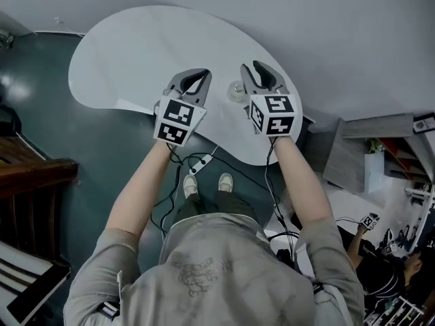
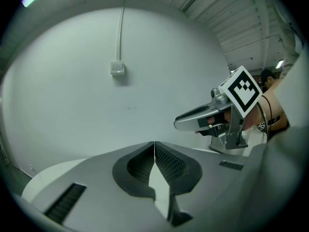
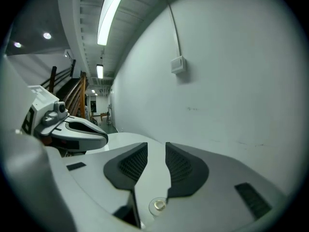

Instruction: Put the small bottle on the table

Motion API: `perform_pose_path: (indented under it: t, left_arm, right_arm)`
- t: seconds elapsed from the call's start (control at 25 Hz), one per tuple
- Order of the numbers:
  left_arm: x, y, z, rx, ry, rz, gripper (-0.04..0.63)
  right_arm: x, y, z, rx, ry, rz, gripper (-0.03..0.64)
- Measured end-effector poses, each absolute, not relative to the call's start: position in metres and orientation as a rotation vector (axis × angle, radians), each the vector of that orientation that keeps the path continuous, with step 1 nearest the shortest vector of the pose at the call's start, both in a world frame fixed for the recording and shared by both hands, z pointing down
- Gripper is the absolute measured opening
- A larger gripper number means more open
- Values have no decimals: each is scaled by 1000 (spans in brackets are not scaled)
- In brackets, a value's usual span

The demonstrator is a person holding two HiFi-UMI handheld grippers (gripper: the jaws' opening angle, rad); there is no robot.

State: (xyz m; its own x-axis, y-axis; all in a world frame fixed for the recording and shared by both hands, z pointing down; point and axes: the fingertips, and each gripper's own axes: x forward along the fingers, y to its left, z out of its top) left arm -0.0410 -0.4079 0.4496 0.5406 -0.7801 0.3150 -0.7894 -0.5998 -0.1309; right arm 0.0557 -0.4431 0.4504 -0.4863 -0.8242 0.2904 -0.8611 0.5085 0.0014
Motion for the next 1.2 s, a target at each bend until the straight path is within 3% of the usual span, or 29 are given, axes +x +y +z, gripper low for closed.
perform_pose_path:
  t: [0.36,1.2]
  left_arm:
    - [-50,-368,364,2864,-1435,466,18]
    - [-61,-237,289,2994,-1417,317,18]
  right_arm:
    - [62,-378,336,1514,-2648,99,51]
    - [37,-222,271,1347,-2810,25,40]
